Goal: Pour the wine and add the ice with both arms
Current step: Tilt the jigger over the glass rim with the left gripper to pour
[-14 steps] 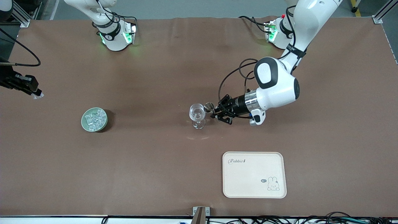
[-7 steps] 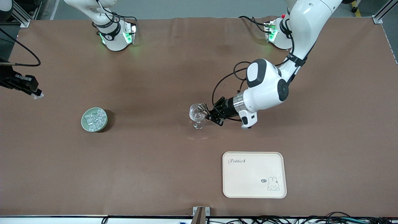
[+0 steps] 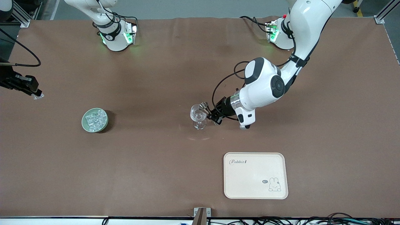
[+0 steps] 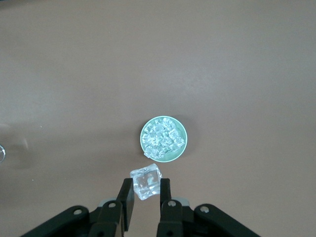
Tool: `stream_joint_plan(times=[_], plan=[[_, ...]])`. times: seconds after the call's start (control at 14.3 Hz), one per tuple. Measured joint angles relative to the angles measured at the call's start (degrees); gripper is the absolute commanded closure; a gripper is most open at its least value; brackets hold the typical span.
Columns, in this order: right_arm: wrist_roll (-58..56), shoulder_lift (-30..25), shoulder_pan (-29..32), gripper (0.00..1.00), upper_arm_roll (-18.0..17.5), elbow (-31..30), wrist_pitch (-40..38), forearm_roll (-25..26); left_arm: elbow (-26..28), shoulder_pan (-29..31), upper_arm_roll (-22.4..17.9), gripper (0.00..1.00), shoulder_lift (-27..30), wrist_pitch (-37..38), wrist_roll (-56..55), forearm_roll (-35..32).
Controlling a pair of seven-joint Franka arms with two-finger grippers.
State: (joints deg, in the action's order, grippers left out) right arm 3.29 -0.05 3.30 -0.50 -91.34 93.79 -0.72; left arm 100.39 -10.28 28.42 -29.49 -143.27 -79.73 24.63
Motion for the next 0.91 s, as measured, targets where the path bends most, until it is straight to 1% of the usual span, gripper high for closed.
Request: stream_joint_plan(times=[0.14, 0.42, 0.7, 0.91], plan=[[0.0, 0.0, 0.0, 0.99, 0.0, 0.0, 0.0, 0.0, -0.3, 0.0, 0.0, 1.00, 0.0, 0.0, -1.6, -4.4], [0.0, 0.0, 0.0, 0.99, 0.0, 0.0, 0.0, 0.0, -2.3, -0.2, 0.1, 1.00, 0.0, 0.0, -3.8, -8.0], [0.0, 0.0, 0.0, 0.99, 0.0, 0.0, 0.0, 0.0, -2.4, -0.5, 0.3, 1.00, -0.4, 0.0, -10.5, -17.2], [0.0, 0.0, 0.0, 0.99, 0.0, 0.0, 0.0, 0.0, -2.5, -0.6, 1.4, 1.00, -1.0, 0.0, -13.7, -21.7]])
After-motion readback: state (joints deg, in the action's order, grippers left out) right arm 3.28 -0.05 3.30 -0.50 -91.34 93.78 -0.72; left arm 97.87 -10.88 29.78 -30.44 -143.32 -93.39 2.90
